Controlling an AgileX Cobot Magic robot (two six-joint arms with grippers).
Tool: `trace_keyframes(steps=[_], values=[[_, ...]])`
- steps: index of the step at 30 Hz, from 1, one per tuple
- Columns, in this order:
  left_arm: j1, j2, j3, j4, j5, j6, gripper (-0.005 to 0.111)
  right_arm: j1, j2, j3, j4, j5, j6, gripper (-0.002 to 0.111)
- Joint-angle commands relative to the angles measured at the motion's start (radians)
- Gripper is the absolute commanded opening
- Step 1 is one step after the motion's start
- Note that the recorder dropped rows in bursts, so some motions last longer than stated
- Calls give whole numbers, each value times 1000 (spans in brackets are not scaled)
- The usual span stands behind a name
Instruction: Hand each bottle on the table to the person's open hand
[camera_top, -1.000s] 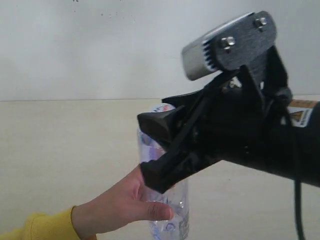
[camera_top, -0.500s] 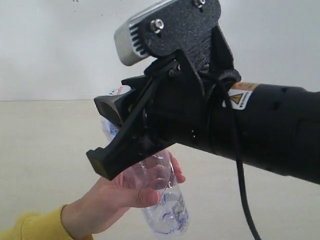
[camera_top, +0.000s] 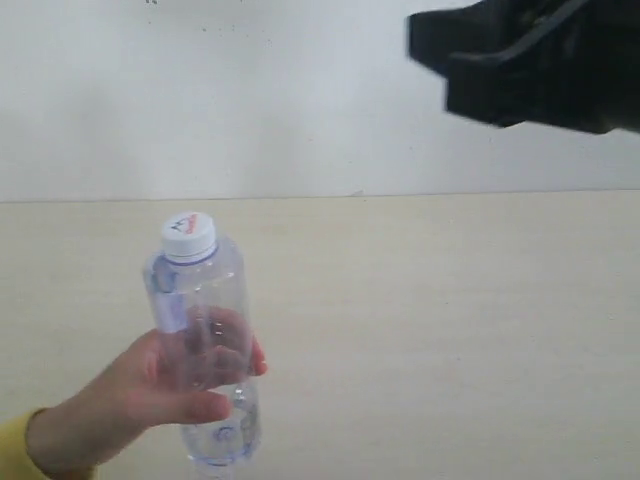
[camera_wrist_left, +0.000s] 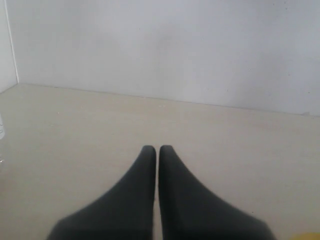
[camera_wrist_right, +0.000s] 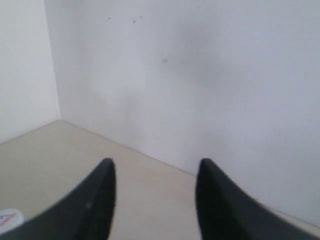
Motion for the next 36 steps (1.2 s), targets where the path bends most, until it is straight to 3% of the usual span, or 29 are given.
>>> trace_keyframes(steps=[1, 4, 21, 23, 28, 31, 36], values=[[3, -3, -4, 4, -4, 2, 4, -138, -123, 44, -2, 90, -26, 0], [3, -3, -4, 4, -4, 2, 4, -188, -187, 66, -2, 119, 4, 5], [3, -3, -4, 4, -4, 2, 4, -187, -280, 66, 16, 130, 62, 5], [3, -3, -4, 4, -4, 2, 4, -242, -312, 66, 16, 171, 62, 5], [3, -3, -4, 4, -4, 2, 4, -606, -495, 78, -8, 459, 93, 5], [3, -3, -4, 4, -4, 2, 4, -786, -681, 200, -11, 482, 95, 5], [3, -3, -4, 4, -4, 2, 4, -855, -819, 372, -69, 458, 95, 5]])
